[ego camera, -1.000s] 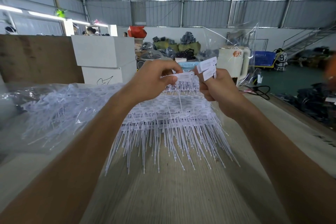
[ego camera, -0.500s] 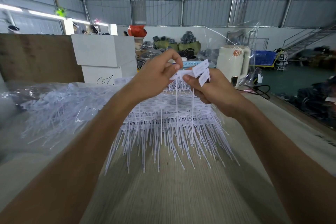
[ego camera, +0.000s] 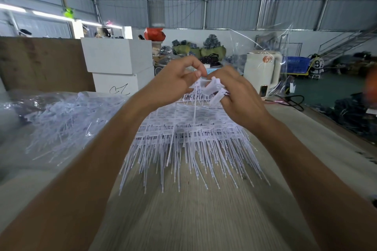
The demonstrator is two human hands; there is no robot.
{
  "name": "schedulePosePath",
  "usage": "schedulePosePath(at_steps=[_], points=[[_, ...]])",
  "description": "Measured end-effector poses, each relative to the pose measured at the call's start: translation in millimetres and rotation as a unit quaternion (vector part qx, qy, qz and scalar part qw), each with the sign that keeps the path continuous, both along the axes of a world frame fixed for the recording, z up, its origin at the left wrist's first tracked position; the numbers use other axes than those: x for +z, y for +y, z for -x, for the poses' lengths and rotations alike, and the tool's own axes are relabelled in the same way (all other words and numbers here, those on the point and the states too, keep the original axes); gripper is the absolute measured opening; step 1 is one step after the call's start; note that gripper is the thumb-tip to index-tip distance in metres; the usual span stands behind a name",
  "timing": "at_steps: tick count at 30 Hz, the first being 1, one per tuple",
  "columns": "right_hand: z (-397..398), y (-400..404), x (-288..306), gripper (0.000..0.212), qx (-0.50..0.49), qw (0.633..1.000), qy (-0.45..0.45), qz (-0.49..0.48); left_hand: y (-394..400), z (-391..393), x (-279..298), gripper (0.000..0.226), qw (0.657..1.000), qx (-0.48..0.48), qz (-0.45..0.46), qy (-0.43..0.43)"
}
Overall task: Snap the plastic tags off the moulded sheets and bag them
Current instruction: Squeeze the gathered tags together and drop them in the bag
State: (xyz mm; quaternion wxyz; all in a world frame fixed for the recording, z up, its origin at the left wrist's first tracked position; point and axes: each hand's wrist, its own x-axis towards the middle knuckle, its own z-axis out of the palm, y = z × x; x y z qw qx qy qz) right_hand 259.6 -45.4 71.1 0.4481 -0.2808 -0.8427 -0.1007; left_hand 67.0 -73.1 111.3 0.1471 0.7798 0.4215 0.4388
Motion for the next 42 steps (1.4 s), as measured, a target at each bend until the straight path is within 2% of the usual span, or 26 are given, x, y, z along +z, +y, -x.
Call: schedulePosePath(at_steps=[2, 4, 8, 9, 12, 13, 16, 19, 21, 24, 27, 28, 30, 33, 37, 39, 41, 42], points=[[0, 2, -1, 0.032, 0.038, 0.996, 0.046, 0.06, 0, -2, -1, 0.011, 0.999, 0.004, -0.019, 0.026], [-1, 4, -3, 0.03, 0.036, 0.991, 0.078, 0.103, 0, -2, -4, 0.008, 0.996, 0.033, -0.047, 0.073], [0, 2, 2, 0.042, 0.055, 0.975, 0.118, 0.181, 0, -3, -4, 0.005, 0.994, 0.051, -0.072, 0.06], [1, 2, 4, 0.038, 0.054, 0.971, 0.125, 0.198, 0, -3, -3, 0.005, 0.995, 0.045, -0.074, 0.058], [5, 0, 5, 0.004, 0.022, 0.96, 0.155, 0.233, -2, -6, -2, 0.005, 0.995, -0.009, -0.066, 0.07], [6, 1, 4, 0.015, 0.012, 0.951, 0.178, 0.252, -4, -8, -2, 0.006, 0.995, -0.026, -0.063, 0.076], [6, 1, 7, 0.02, 0.011, 0.895, 0.274, 0.352, -7, -14, -3, 0.011, 0.993, -0.054, -0.053, 0.092], [7, 1, 10, 0.028, 0.058, 0.835, 0.341, 0.428, -7, -20, -4, 0.016, 0.991, -0.056, -0.056, 0.112], [10, 1, 9, 0.033, 0.081, 0.802, 0.387, 0.448, -9, -25, -4, 0.016, 0.989, -0.053, -0.066, 0.123], [16, 3, 7, 0.025, 0.097, 0.76, 0.437, 0.472, -15, -29, -1, 0.013, 0.985, -0.061, -0.075, 0.146], [0, 12, 8, 0.028, 0.115, 0.685, 0.529, 0.488, -23, -23, 6, 0.012, 0.982, -0.1, -0.041, 0.155], [-12, 16, 8, 0.03, 0.108, 0.673, 0.552, 0.481, -25, -20, 10, 0.011, 0.982, -0.113, -0.036, 0.144], [-33, 21, 9, 0.029, 0.103, 0.683, 0.557, 0.461, -28, -11, 20, 0.009, 0.985, -0.116, -0.056, 0.115], [-43, 19, 12, 0.026, 0.153, 0.737, 0.48, 0.452, -26, -2, 26, 0.015, 0.987, -0.088, -0.076, 0.112], [-26, -2, 25, 0.024, 0.235, 0.824, 0.238, 0.456, -20, -2, 21, 0.032, 0.985, -0.041, -0.085, 0.141], [-16, -13, 28, 0.017, 0.212, 0.88, 0.129, 0.404, -19, -3, 20, 0.031, 0.989, -0.035, -0.09, 0.116], [-8, -19, 29, 0.014, 0.161, 0.921, 0.124, 0.333, -16, -1, 18, 0.027, 0.992, -0.031, -0.094, 0.073], [-7, -18, 29, 0.016, 0.148, 0.925, 0.146, 0.318, -14, 1, 17, 0.023, 0.993, -0.021, -0.1, 0.054]])
